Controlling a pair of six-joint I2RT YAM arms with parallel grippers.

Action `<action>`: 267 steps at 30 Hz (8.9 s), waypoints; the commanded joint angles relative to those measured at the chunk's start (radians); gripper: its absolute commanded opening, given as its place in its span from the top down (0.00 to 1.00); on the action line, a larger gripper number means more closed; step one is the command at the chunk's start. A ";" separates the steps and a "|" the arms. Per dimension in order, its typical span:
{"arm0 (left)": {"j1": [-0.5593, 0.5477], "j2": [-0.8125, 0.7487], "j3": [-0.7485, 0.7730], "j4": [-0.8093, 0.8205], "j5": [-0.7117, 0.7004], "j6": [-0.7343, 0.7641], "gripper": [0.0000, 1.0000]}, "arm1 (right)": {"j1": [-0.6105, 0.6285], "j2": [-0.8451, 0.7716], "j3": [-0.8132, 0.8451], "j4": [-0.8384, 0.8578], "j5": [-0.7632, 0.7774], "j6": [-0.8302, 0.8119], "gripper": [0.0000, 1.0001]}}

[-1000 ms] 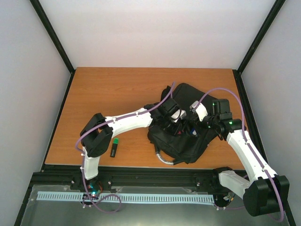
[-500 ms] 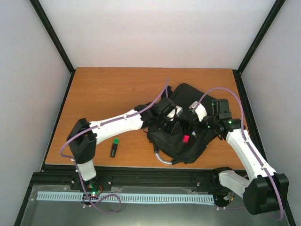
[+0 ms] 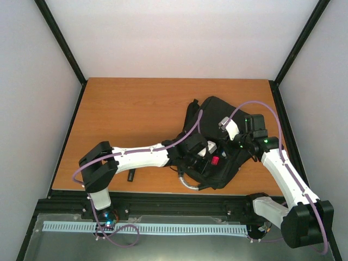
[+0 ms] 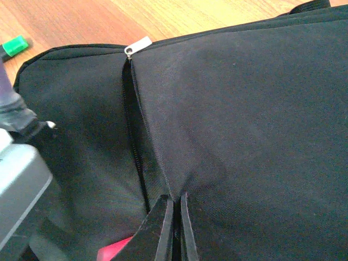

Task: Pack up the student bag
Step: Place the stationery in the student bag, then pick up the stationery from the center of the board.

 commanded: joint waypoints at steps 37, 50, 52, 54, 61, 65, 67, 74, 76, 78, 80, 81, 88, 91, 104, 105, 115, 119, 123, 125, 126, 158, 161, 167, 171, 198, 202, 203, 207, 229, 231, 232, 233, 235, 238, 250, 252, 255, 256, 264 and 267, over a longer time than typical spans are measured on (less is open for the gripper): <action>0.017 0.206 0.006 0.629 -0.494 -0.187 0.99 | 0.003 -0.007 0.012 0.034 -0.060 -0.011 0.95; 0.019 0.195 -0.100 0.757 -0.529 -0.296 0.99 | 0.003 -0.003 0.013 0.039 -0.043 -0.006 0.96; 0.021 0.218 -0.099 0.801 -0.532 -0.316 0.99 | 0.003 -0.003 0.012 0.037 -0.042 -0.006 0.96; 0.027 0.244 -0.088 0.837 -0.530 -0.341 0.99 | 0.003 -0.003 0.012 0.038 -0.043 -0.005 0.96; 0.051 0.296 -0.062 0.874 -0.484 -0.395 0.99 | 0.002 -0.009 0.012 0.039 -0.038 -0.003 0.96; 0.050 0.226 -0.104 0.858 -0.457 -0.386 0.99 | 0.001 -0.013 0.010 0.042 -0.037 -0.003 0.96; 0.049 0.172 -0.153 0.856 -0.463 -0.403 0.99 | 0.001 -0.012 0.012 0.041 -0.038 -0.003 0.96; 0.023 0.117 -0.296 0.953 -0.428 -0.581 0.99 | 0.001 -0.006 0.015 0.041 -0.051 -0.003 0.96; 0.015 0.161 -0.292 1.013 -0.376 -0.634 0.99 | 0.001 -0.003 0.017 0.041 -0.055 -0.003 0.96; 0.008 0.212 -0.272 1.061 -0.334 -0.662 0.99 | 0.001 0.003 0.018 0.041 -0.060 -0.001 0.96; 0.006 0.254 -0.245 1.076 -0.306 -0.683 0.99 | 0.001 0.007 0.019 0.039 -0.064 -0.002 0.96; 0.006 0.270 -0.236 1.082 -0.304 -0.685 0.99 | 0.001 0.007 0.020 0.038 -0.065 -0.001 0.96; 0.023 0.305 -0.149 1.016 -0.393 -0.636 0.99 | 0.001 -0.011 0.013 0.040 -0.060 -0.001 0.96; 0.044 0.320 -0.110 0.986 -0.450 -0.640 0.99 | 0.001 -0.013 0.013 0.038 -0.059 0.000 0.96; 0.073 0.323 -0.021 0.899 -0.406 -0.584 0.99 | 0.000 -0.008 0.013 0.040 -0.047 -0.005 0.96; 0.070 0.300 -0.032 0.884 -0.403 -0.566 0.99 | 0.000 -0.007 0.013 0.040 -0.046 -0.005 0.96; 0.034 0.119 -0.157 0.649 -0.395 -0.509 0.99 | 0.000 -0.005 0.013 0.041 -0.037 -0.002 0.96; 0.034 0.136 -0.186 0.647 -0.333 -0.493 0.99 | 0.000 -0.002 0.013 0.042 -0.036 -0.002 0.96; 0.034 0.180 -0.160 0.659 -0.301 -0.484 0.99 | 0.000 0.003 0.013 0.044 -0.026 -0.002 0.95; 0.034 0.203 -0.141 0.665 -0.308 -0.481 0.99 | 0.000 0.003 0.011 0.045 -0.020 -0.002 0.93; 0.034 0.214 -0.129 0.665 -0.313 -0.479 0.99 | 0.000 0.003 0.010 0.044 -0.018 -0.001 0.91; 0.049 -0.088 -0.298 0.191 -0.424 -0.304 0.82 | -0.008 0.016 0.015 0.053 0.069 -0.008 0.55; 0.049 -0.199 -0.350 0.084 -0.520 -0.305 0.73 | -0.008 0.024 0.016 0.047 0.067 -0.012 0.54; 0.073 -0.442 -0.434 -0.099 -0.681 -0.302 0.50 | -0.008 0.026 0.016 0.042 0.052 -0.016 0.53; 0.119 -0.614 -0.474 -0.237 -0.740 -0.322 0.28 | -0.008 0.017 0.018 0.037 0.052 -0.020 0.53; 0.504 -0.469 -0.579 -0.405 -0.423 -0.305 0.30 | -0.008 -0.004 0.013 0.025 0.038 -0.034 0.51; 0.504 -0.421 -0.583 -0.374 -0.396 -0.285 0.40 | -0.008 0.001 0.013 0.022 0.036 -0.035 0.51; 0.502 -0.411 -0.584 -0.365 -0.391 -0.277 0.41 | -0.008 0.001 0.013 0.022 0.036 -0.036 0.51; 0.490 -0.392 -0.576 -0.333 -0.348 -0.218 0.55 | -0.008 0.004 0.013 0.023 0.036 -0.036 0.51; 0.100 -0.142 -0.339 -0.381 -0.330 -0.069 0.52 | -0.008 0.017 0.015 0.019 0.034 -0.034 0.51; 0.085 -0.151 -0.337 -0.404 -0.333 -0.071 0.49 | -0.007 0.016 0.016 0.019 0.034 -0.034 0.51; 0.077 -0.157 -0.341 -0.411 -0.329 -0.071 0.49 | -0.008 0.018 0.015 0.020 0.034 -0.035 0.51; 0.068 -0.162 -0.345 -0.416 -0.324 -0.071 0.48 | -0.008 0.019 0.015 0.020 0.033 -0.034 0.51; 0.056 -0.167 -0.361 -0.418 -0.324 -0.074 0.49 | -0.008 0.021 0.016 0.019 0.030 -0.035 0.51; 0.053 -0.170 -0.394 -0.414 -0.328 -0.086 0.49 | -0.008 0.023 0.016 0.017 0.026 -0.036 0.51; 0.051 -0.172 -0.415 -0.417 -0.348 -0.123 0.68 | -0.008 0.049 -0.001 0.046 0.159 -0.016 0.48; 0.052 -0.167 -0.416 -0.410 -0.339 -0.122 0.73 | -0.003 0.096 0.008 0.037 0.182 -0.011 0.46; 0.052 -0.170 -0.419 -0.398 -0.336 -0.127 0.79 | 0.030 0.156 0.030 0.024 0.215 -0.001 0.43; 0.051 -0.172 -0.422 -0.393 -0.337 -0.129 0.82 | 0.047 0.169 0.035 0.026 0.233 0.000 0.42; 0.051 -0.225 -0.446 -0.372 -0.333 -0.148 0.96 | 0.140 0.169 0.044 0.054 0.310 0.034 0.41; 0.051 -0.269 -0.443 -0.372 -0.334 -0.151 0.98 | 0.166 0.168 0.039 0.064 0.332 0.029 0.41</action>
